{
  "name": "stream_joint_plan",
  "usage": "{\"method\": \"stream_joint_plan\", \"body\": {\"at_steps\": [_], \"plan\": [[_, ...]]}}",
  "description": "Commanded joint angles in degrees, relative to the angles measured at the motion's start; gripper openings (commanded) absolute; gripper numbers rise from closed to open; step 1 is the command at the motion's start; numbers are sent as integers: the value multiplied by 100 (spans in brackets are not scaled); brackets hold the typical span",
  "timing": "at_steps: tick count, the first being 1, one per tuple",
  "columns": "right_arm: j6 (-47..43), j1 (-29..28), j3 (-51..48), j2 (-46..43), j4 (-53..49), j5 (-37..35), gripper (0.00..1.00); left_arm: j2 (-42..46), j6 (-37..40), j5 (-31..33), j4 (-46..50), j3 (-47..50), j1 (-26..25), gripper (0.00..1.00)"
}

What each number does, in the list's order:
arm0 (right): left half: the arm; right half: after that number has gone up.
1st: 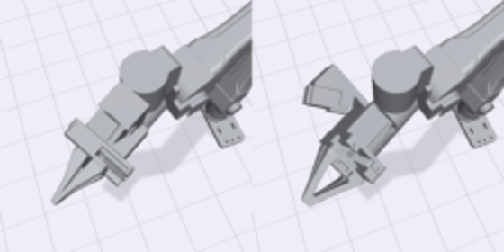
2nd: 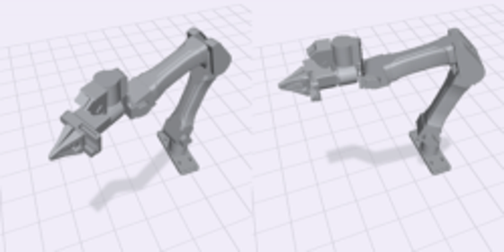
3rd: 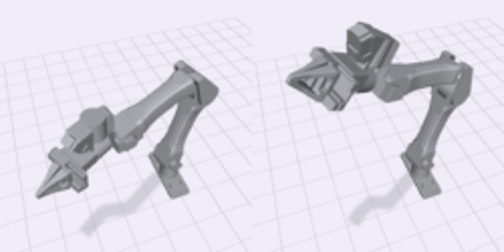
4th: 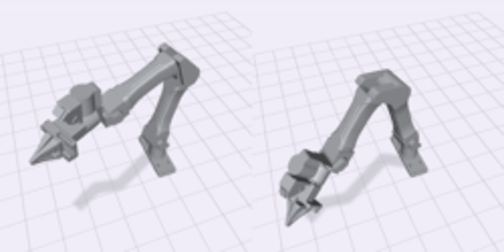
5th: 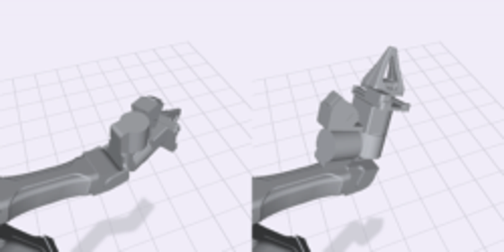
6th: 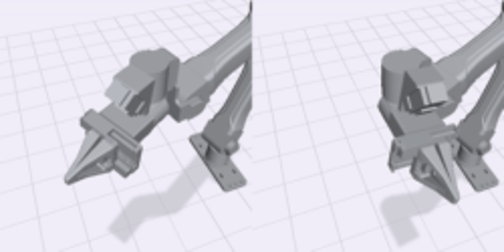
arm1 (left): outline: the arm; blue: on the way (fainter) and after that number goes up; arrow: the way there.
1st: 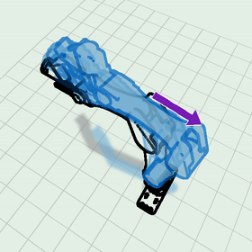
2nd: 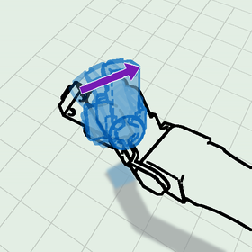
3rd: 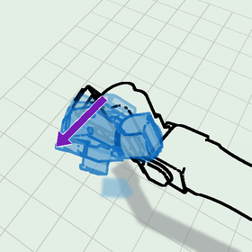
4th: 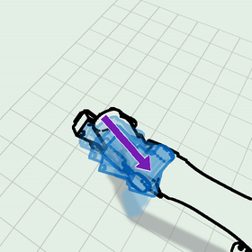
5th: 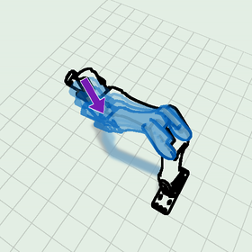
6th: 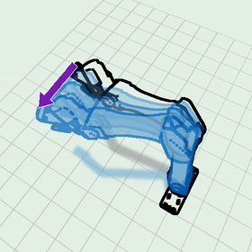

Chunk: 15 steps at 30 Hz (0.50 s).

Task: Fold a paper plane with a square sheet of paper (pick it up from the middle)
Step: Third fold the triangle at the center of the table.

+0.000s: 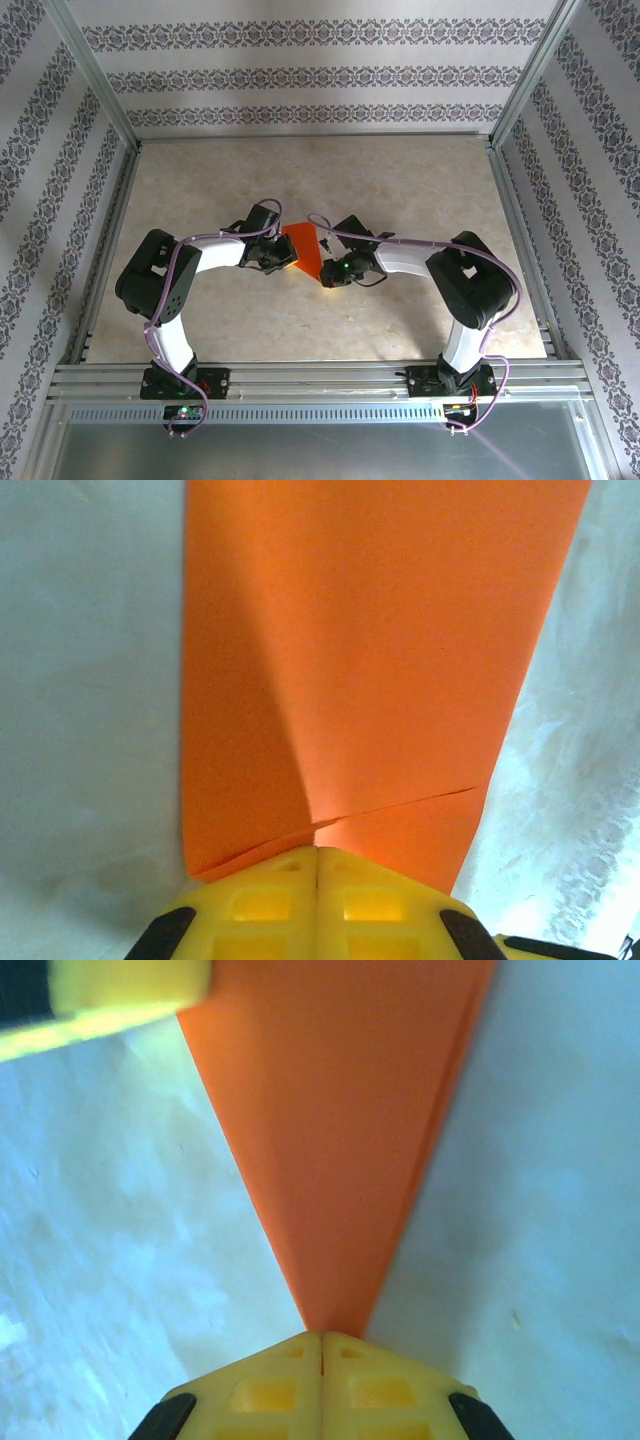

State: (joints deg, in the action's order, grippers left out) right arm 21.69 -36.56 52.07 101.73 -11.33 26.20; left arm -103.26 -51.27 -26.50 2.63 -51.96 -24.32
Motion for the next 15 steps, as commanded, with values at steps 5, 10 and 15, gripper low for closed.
{"method": "stream_joint_plan", "body": {"at_steps": [5,10,15], "plan": [[-127,136,-195,-895,-228,-348,8,-66,198,78,638,-292,-9,9],[286,224,-19,-1226,290,-478,19,377,137,-142,813,-771,5,19],[609,289,309,-826,609,-119,25,915,-98,59,798,-492,181,33]]}}
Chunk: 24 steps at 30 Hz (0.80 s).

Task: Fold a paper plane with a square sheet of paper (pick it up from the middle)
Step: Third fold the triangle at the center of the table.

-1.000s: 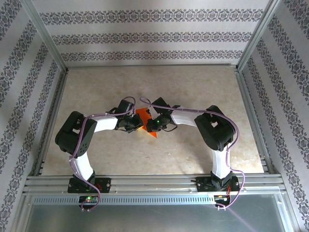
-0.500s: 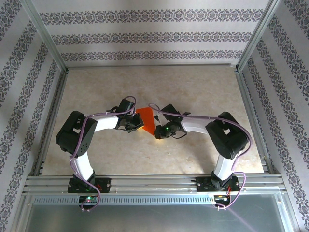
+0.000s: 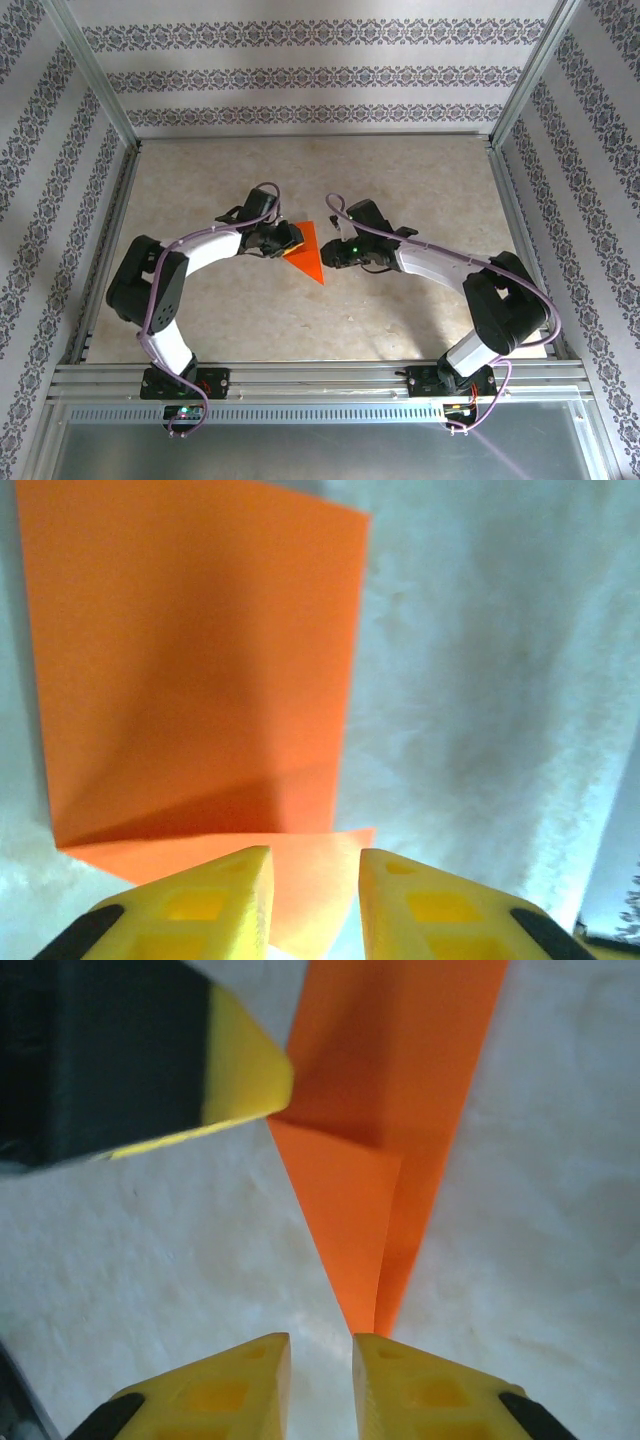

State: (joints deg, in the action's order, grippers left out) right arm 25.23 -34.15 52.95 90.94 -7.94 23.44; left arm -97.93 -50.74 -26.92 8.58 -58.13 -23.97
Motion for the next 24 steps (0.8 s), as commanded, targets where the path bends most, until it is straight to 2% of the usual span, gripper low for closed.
{"method": "stream_joint_plan", "body": {"at_steps": [1,7,12,18,24], "plan": [[298,50,275,340,315,228,25,483,-229,173,171,255,176,35],[350,-113,690,849,419,556,25,908,-785,176,-412,1155,404,47],[384,-207,944,1313,315,327,23,903,-1044,128,-732,1435,442,54],[541,-129,1203,1759,171,75,23,614,-1244,-134,-1029,1443,438,55],[679,-92,1250,2010,76,-61,23,359,-1305,-306,-1118,1364,443,51]]}}
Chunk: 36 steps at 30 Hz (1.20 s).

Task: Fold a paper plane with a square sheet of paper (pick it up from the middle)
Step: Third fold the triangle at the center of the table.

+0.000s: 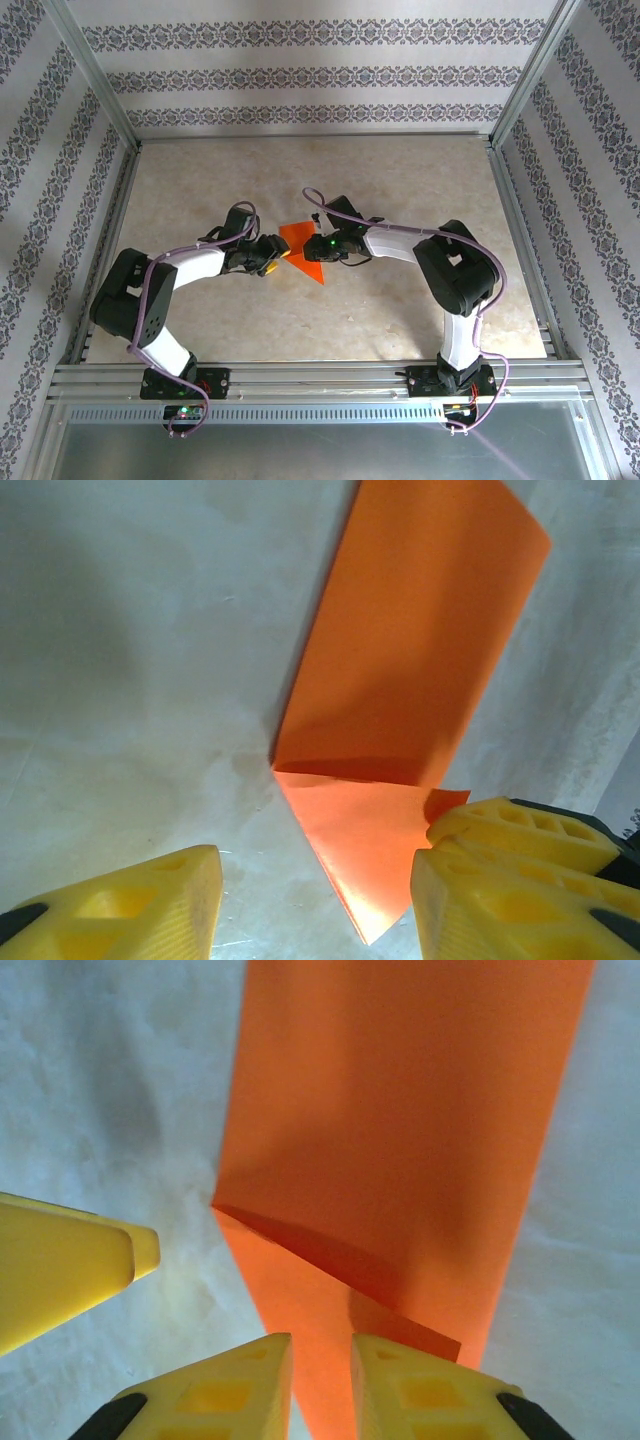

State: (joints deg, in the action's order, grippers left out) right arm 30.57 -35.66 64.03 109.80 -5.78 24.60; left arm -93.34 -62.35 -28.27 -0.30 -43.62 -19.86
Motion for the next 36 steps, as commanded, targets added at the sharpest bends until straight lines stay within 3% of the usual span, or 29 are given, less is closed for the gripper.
{"method": "stream_joint_plan", "body": {"at_steps": [1,11,25,36], "plan": [[167,68,145,146,-155,-190,23,-133,-150,-202,-255,-102,27,50],[327,147,49,322,-309,-227,23,-394,-252,-460,-507,-213,17,36],[353,187,45,376,-352,-202,22,-692,-208,-458,-571,-364,21,32],[353,191,41,393,-345,-184,22,-840,-120,-547,-692,-441,22,24]]}}
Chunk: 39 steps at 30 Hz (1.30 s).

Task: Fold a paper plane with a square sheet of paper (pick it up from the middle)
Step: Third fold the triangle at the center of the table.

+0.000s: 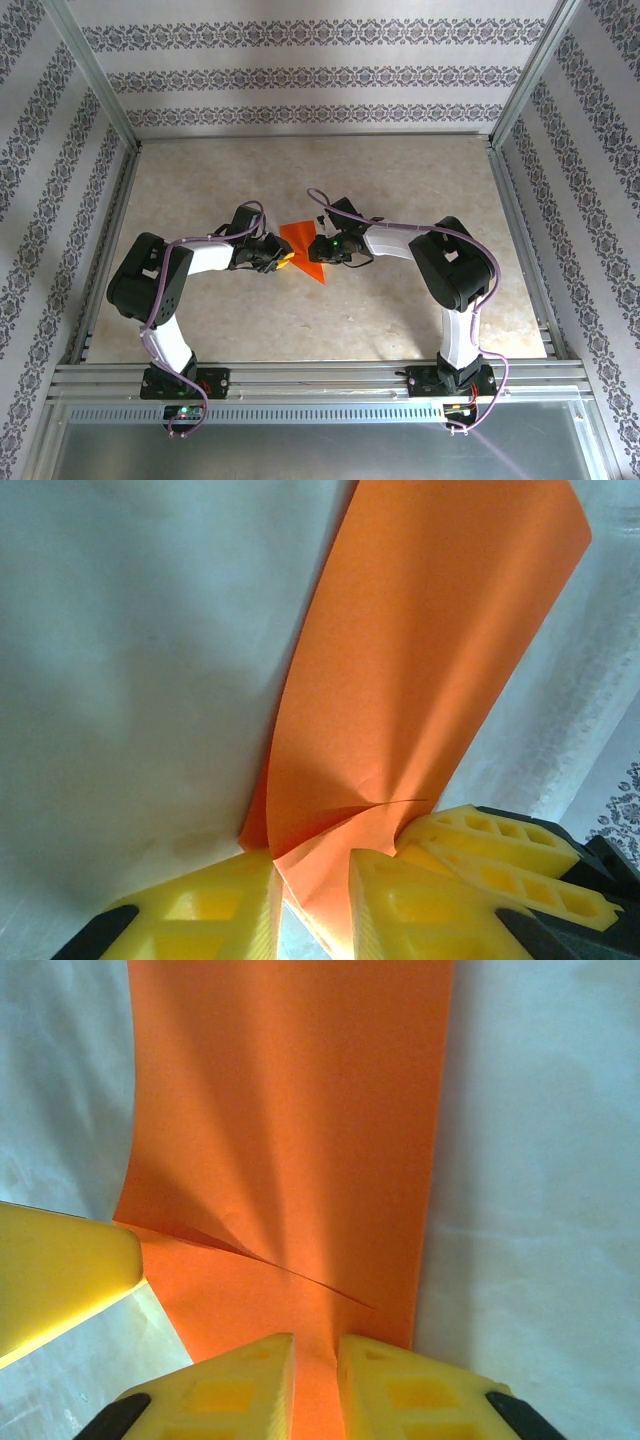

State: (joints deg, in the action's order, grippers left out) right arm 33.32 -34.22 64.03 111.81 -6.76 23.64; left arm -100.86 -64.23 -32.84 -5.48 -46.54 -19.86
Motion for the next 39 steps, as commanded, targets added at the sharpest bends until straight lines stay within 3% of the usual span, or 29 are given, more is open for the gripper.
{"method": "stream_joint_plan", "body": {"at_steps": [1,10,19,23,28,39], "plan": [[78,49,44,194,-246,-88,22,-98,83,-104,-195,-150,21,23],[-56,77,41,152,-145,-1,23,-266,226,-308,-316,-232,17,19],[-858,92,-174,-761,86,-203,38,-142,281,-213,-11,-324,-9,5],[-1328,-108,-724,-1375,223,-987,42,-3,168,-13,447,-484,-113,4],[-1940,-776,-1154,-1861,193,-2586,43,143,69,365,1301,-904,-274,5],[-2230,-1526,-767,-1221,167,-3587,38,198,-181,563,1734,-1199,-370,5]]}}
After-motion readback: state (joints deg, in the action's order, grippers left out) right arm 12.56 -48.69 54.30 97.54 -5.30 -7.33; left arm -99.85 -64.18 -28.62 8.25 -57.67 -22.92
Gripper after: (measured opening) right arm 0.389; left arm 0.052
